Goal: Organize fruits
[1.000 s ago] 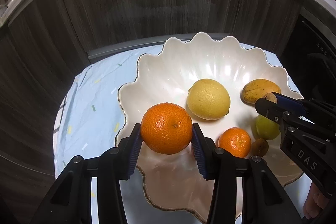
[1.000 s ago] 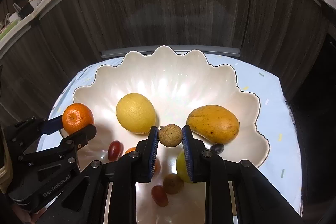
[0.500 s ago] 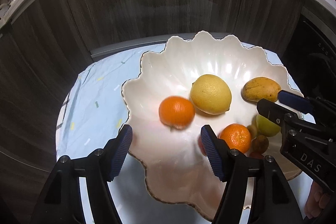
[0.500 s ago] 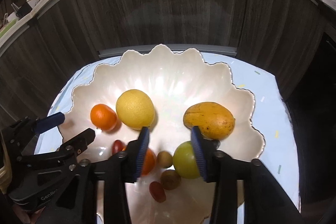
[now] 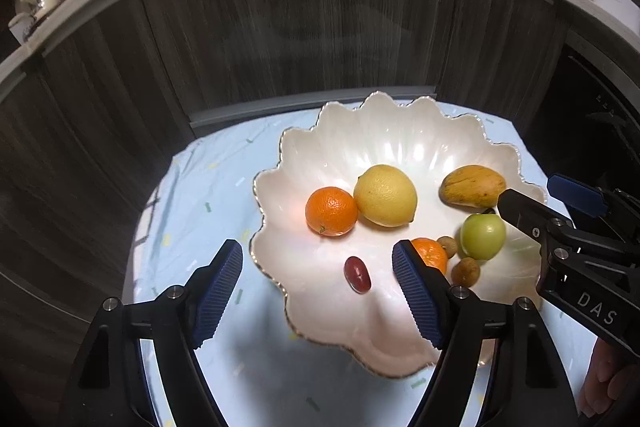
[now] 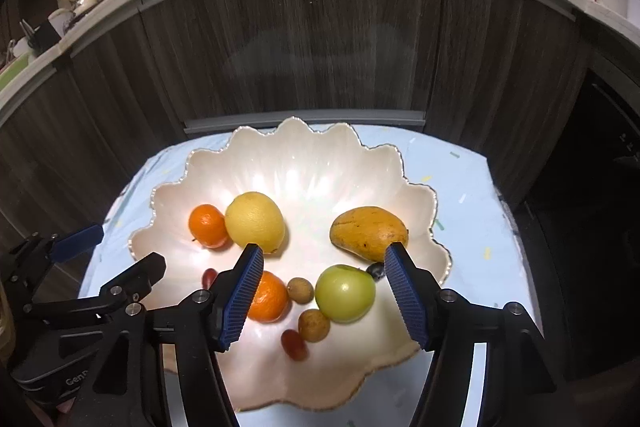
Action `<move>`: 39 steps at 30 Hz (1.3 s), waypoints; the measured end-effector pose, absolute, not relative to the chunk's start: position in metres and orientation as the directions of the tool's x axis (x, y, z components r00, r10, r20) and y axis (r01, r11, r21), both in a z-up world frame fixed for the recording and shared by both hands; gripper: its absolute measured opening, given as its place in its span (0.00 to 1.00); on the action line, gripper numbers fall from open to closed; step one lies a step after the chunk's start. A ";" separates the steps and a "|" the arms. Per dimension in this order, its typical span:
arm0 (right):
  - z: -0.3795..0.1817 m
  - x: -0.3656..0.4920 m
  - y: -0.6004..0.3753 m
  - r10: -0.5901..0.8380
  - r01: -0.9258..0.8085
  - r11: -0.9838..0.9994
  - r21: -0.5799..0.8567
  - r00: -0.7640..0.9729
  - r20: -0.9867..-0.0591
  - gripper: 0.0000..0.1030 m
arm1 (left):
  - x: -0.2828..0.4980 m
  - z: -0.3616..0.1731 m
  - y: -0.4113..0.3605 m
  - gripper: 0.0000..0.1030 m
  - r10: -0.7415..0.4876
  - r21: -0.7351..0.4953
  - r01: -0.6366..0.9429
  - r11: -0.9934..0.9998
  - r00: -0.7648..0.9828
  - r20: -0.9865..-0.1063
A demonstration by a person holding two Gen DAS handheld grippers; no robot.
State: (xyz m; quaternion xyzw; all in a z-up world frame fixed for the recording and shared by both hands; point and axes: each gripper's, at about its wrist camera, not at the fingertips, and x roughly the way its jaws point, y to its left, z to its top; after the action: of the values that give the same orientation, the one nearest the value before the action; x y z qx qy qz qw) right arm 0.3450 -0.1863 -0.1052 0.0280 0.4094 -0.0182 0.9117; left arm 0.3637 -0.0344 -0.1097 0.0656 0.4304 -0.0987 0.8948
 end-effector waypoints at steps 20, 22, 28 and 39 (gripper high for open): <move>-0.062 0.263 -0.191 -0.027 0.063 0.998 0.026 0.707 -0.706 0.62 | 0.280 -0.060 -0.036 0.84 -0.099 0.067 0.216 0.974 0.675 -0.731; -0.059 0.254 -0.191 -0.026 0.063 0.998 0.027 0.711 -0.703 0.62 | 0.272 -0.057 -0.036 0.84 -0.103 0.065 0.216 0.974 0.679 -0.727; -0.053 0.232 -0.189 -0.023 0.059 0.998 0.028 0.720 -0.693 0.62 | 0.250 -0.049 -0.033 0.86 -0.106 0.057 0.210 0.976 0.687 -0.719; -0.047 0.195 -0.185 -0.022 0.049 0.999 0.021 0.732 -0.681 0.62 | 0.210 -0.039 -0.028 0.86 -0.096 0.062 0.194 0.979 0.706 -0.702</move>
State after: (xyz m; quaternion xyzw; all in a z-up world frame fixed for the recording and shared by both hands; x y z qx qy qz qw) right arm 0.1951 -0.1850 -0.0473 0.0185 0.3653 -0.0189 0.9305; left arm 0.2098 -0.0276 -0.0387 0.0655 0.3753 -0.0788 0.9212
